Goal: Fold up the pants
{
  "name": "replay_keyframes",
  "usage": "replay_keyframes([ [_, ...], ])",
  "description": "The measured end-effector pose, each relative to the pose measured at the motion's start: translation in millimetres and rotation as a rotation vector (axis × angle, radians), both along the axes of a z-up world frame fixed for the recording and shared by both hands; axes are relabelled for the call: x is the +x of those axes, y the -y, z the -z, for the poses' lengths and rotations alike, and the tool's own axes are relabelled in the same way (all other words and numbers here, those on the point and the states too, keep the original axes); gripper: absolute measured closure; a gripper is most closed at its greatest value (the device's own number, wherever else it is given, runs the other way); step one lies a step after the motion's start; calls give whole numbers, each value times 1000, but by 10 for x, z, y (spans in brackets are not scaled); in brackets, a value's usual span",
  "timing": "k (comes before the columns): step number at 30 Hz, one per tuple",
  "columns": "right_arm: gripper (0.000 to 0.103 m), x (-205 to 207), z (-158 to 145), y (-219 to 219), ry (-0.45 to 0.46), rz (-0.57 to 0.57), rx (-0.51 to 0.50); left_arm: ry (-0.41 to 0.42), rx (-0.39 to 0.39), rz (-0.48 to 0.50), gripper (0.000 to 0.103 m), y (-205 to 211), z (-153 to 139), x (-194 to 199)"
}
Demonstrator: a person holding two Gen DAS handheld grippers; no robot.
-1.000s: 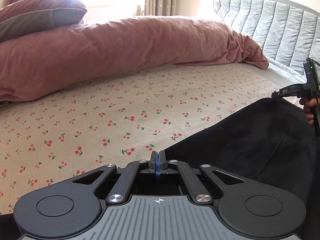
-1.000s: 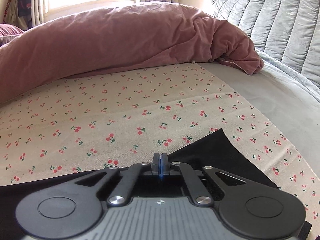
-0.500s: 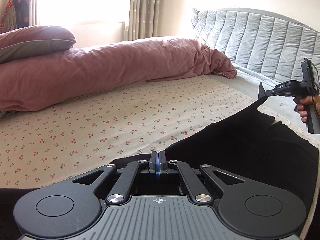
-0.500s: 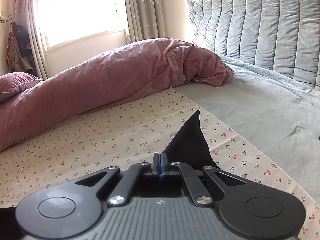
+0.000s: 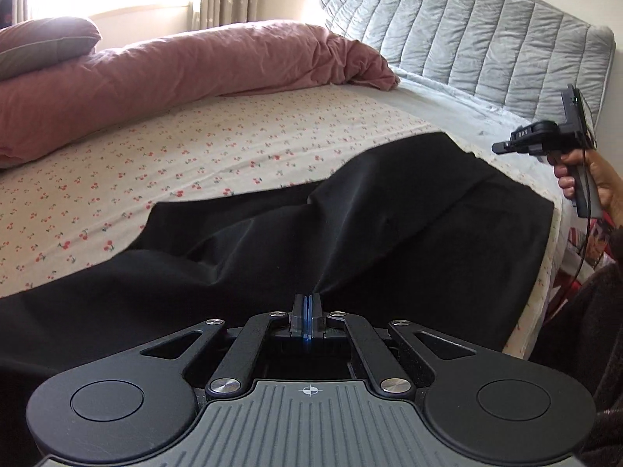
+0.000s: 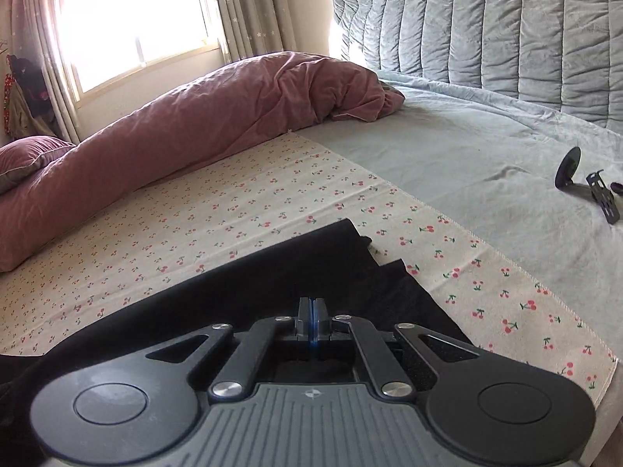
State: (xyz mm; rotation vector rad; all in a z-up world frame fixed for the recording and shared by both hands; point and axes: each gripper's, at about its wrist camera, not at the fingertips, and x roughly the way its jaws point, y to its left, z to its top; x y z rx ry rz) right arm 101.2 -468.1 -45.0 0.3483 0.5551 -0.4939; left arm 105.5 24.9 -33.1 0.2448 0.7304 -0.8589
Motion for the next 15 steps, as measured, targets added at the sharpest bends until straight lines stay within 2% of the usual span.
replay_keyframes([
  [2, 95, -87, 129, 86, 17, -8, 77, -12, 64, 10, 102, 40, 123, -40],
  [4, 77, -143, 259, 202, 28, -1, 172, 27, 122, 25, 96, 91, 202, -144],
  [5, 71, -172, 309, 248, 32, 5, 211, 58, 124, 36, 92, 105, 205, -207],
  [6, 59, -239, 360, 288, 46, 5, 252, 98, 116, 45, 88, 121, 187, -281],
  [7, 56, -258, 382, 324, 57, 5, 278, 136, 99, 50, 70, 133, 159, -346],
  [8, 56, -284, 402, 350, 65, 3, 300, 172, 77, 53, 43, 146, 133, -401],
  [9, 55, -296, 418, 378, 75, 2, 322, 217, 46, 59, 32, 174, 101, -463],
  [11, 54, -300, 474, 439, 88, 11, 375, 267, 15, 94, 28, 257, 61, -536],
  [15, 54, -232, 586, 470, 84, 29, 440, 267, 11, 189, 28, 572, 109, -597],
])
